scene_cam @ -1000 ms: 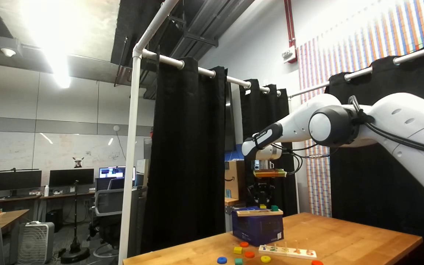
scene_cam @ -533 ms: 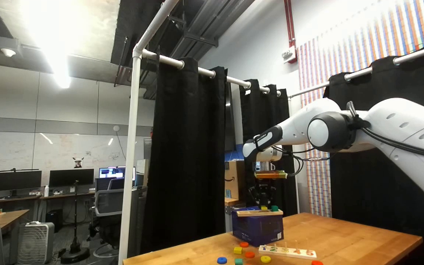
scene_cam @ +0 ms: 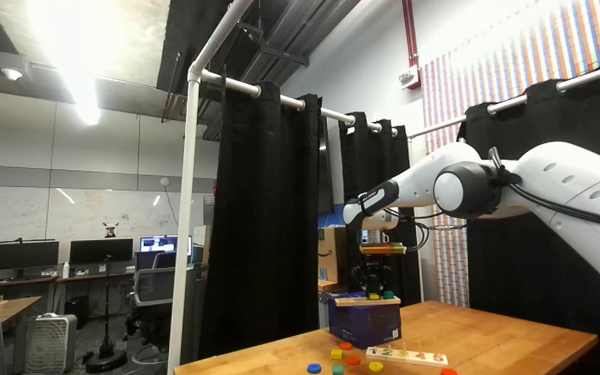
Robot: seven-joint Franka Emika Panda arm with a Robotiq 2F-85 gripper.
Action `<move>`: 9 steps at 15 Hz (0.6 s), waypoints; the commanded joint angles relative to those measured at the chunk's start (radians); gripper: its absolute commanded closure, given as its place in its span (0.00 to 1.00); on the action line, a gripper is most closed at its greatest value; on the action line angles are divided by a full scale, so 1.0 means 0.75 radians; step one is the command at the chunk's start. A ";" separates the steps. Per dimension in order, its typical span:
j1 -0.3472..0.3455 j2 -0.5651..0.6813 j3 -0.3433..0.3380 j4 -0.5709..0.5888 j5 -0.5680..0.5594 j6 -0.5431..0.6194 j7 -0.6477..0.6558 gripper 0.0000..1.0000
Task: Put a yellow block from the table in the second compartment from the right of the wooden tray
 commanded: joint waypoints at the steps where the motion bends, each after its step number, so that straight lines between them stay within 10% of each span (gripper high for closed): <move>1: -0.009 0.040 -0.002 0.086 0.039 -0.057 0.008 0.28; 5: -0.014 0.034 -0.002 0.085 0.048 -0.069 0.009 0.01; 9: -0.003 -0.044 -0.002 0.060 0.044 -0.137 0.018 0.00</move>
